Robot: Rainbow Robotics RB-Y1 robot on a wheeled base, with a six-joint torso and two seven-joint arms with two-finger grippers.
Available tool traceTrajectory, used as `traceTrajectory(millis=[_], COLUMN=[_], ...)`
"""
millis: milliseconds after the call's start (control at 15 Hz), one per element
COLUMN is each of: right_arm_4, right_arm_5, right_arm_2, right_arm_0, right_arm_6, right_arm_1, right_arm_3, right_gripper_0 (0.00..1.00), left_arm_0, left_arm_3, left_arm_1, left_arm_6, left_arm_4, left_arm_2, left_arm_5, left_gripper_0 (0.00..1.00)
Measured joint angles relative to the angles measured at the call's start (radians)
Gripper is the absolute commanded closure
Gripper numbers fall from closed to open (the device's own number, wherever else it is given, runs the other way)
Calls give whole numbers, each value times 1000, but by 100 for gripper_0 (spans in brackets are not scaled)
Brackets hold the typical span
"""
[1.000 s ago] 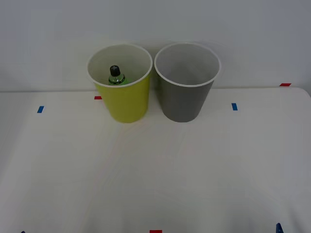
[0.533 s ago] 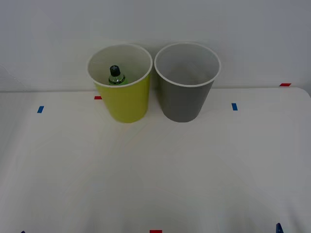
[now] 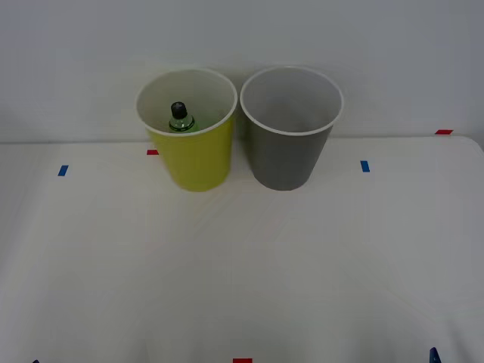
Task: Put cans in the gray bin and PET bottles in the light green bin.
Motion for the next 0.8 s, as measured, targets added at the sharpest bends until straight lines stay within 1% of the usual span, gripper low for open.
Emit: traceTrajectory(millis=[800], right_arm_4=[0], right_arm_5=[0], right_arm_2=[0], right_arm_0=[0], right_arm_6=[0], right_arm_1=[0], right_arm_3=[0], right_gripper_0=[0], left_arm_0=[0], left_arm_3=[0], left_arm_1=[0], left_arm_6=[0], left_arm_4=[0], left_arm_2=[0], left_arm_5=[0], left_gripper_0=[0])
